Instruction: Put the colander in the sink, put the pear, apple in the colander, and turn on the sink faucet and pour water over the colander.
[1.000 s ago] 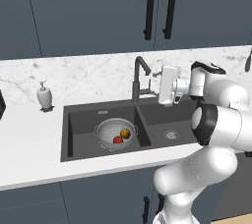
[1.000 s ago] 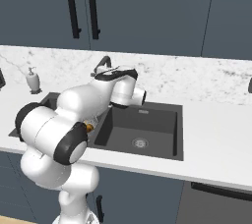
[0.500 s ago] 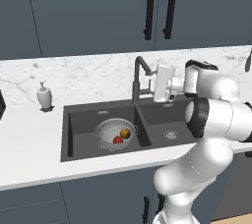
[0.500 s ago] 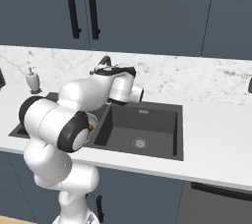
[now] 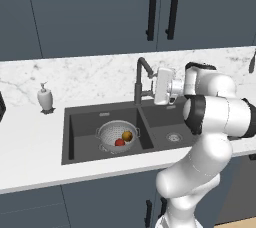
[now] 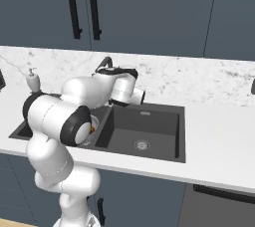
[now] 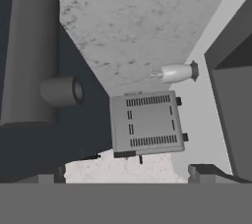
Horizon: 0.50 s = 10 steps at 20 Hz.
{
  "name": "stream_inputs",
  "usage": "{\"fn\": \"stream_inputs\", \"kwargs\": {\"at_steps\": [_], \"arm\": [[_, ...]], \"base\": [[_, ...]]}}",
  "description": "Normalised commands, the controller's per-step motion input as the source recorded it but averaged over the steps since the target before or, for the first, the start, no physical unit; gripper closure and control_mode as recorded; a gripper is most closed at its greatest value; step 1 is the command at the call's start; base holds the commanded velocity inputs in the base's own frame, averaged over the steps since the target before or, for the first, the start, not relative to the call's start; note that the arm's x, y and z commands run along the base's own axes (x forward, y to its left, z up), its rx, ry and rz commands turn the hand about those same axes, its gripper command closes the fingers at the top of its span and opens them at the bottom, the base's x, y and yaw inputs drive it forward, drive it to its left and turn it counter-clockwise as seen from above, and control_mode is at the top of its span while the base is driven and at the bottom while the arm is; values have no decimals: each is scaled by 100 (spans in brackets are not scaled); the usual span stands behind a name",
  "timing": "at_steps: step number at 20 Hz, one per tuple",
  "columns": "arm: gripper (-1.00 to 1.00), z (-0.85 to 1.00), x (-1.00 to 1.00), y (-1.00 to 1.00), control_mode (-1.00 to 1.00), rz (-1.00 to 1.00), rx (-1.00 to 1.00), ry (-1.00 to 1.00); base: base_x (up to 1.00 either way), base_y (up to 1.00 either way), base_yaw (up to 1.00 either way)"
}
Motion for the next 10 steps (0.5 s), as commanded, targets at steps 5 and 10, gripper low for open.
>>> {"fn": "stream_inputs", "kwargs": {"at_steps": [5,10], "arm": [[-100,-1,14,2,-100,0,0,-3],[-100,0,1,9,-100,0,0,-7]], "base": [[0,0,0],[0,0,0]]}}
